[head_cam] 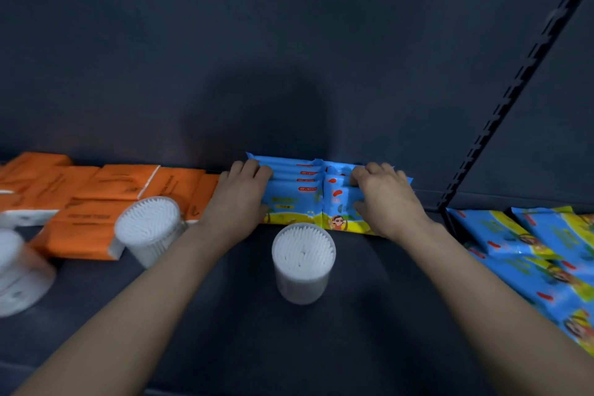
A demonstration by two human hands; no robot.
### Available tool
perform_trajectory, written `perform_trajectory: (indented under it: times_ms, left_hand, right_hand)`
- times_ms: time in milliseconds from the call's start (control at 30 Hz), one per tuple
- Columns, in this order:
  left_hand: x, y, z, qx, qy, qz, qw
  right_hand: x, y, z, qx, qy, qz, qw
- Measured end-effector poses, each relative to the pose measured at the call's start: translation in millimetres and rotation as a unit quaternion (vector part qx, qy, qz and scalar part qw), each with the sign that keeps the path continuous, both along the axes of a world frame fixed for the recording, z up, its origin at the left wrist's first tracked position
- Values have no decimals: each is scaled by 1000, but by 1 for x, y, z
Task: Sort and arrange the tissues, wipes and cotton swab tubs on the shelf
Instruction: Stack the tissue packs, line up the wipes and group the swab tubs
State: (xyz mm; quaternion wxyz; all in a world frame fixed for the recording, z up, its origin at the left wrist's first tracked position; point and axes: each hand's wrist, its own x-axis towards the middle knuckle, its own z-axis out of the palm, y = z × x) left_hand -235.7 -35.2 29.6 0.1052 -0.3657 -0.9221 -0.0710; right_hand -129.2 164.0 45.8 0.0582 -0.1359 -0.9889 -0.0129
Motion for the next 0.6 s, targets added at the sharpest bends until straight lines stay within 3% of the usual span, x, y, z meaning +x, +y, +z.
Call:
perform_trajectory:
  times_ms: [367, 600]
  left_hand:
    - [29, -13, 17, 137, 4, -12, 990]
    - [42, -37, 26, 167, -1, -13, 986]
  right_hand:
    - [11, -5, 17, -104, 99, 36, 989]
    - [9, -34, 25, -124, 110, 74, 983]
